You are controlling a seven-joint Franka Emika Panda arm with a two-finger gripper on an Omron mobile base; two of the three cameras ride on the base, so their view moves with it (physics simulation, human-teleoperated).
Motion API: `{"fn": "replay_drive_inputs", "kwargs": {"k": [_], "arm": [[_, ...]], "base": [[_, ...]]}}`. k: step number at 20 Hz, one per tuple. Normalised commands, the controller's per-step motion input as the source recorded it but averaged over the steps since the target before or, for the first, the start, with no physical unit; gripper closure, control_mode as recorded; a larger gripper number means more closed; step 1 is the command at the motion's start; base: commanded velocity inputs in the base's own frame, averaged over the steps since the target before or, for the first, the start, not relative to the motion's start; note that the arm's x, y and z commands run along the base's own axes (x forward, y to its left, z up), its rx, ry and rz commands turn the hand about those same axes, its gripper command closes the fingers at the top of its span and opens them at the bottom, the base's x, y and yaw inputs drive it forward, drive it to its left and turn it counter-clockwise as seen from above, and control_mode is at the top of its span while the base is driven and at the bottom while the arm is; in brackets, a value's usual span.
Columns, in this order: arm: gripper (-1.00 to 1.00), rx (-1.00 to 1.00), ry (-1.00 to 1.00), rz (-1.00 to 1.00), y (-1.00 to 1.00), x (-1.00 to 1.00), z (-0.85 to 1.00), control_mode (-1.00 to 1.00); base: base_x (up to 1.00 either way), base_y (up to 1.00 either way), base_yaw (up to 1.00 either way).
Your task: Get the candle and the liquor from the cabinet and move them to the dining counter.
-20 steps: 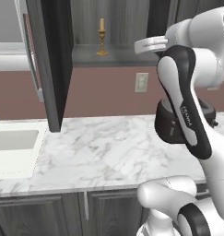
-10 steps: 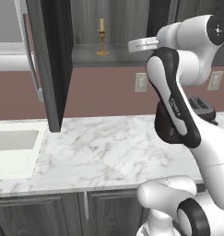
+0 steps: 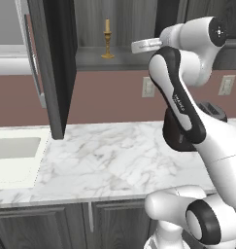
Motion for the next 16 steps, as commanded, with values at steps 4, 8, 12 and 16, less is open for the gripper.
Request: {"fn": "replay_drive_inputs", "kwargs": {"k": [4,8,12,16], "arm": [[-1.0,0.0,0.0,0.02,0.0,0.39,0.0,-1.0],[-1.0,0.0,0.0,0.01,0.04,0.38,0.0,-1.0],[-1.0,0.0,0.0,0.0,0.06,0.33,0.0,-1.0],[-1.0,0.0,0.0,0.0,0.06,0.27,0.0,-1.0]], "base": [[0.0,0.0,0.0],[0.0,0.0,0.0],[0.0,0.0,0.0],[0.0,0.0,0.0]]}}
